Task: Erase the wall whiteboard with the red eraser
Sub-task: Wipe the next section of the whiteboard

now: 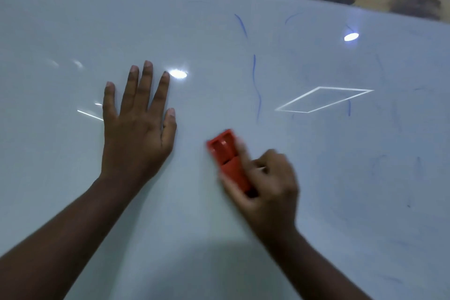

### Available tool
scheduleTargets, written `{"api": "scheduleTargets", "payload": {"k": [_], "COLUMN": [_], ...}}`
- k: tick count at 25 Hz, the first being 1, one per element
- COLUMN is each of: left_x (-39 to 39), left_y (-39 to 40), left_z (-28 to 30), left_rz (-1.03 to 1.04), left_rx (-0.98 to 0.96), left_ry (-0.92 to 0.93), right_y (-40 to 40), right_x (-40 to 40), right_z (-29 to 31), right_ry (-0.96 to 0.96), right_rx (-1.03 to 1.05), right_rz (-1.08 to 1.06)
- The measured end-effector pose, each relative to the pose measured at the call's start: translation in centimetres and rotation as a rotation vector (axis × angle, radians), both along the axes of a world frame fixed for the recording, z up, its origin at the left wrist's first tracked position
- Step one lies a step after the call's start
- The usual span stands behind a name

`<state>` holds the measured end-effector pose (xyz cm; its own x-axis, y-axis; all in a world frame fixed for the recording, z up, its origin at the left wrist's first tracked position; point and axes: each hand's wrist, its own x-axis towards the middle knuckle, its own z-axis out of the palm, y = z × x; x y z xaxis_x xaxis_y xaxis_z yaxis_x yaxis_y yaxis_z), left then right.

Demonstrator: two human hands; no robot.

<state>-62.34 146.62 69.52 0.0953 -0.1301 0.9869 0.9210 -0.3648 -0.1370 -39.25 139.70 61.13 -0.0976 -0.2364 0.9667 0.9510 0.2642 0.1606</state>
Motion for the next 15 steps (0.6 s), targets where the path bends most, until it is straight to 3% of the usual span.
{"api": "scheduleTargets", "payload": {"k": [4, 8, 12, 15], "left_x": [-0.3, -0.3, -0.1, -0.1], "left_y": [0.0, 0.1, 0.1, 0.2], "left_z": [0.1, 0.1, 0.1, 0.1], "left_rz": [-0.001, -0.012, -0.012, 0.001], "left_rx": [-0.016, 0.001, 0.023, 0.029], "left_ry": [0.031, 0.023, 0.008, 0.003], "right_y": [0.7, 0.5, 0.0, -0.7], "right_x": [-5.5, -3.5, 1.0, 6.3], "right_z": [-2.0, -0.3, 5.9, 11.9], "right_ry": [-0.268, -0.387, -0.249, 0.039], "right_rx": [-0.056, -0.036, 0.004, 0.050], "right_rz": [0.022, 0.015, -0.024, -0.008]}}
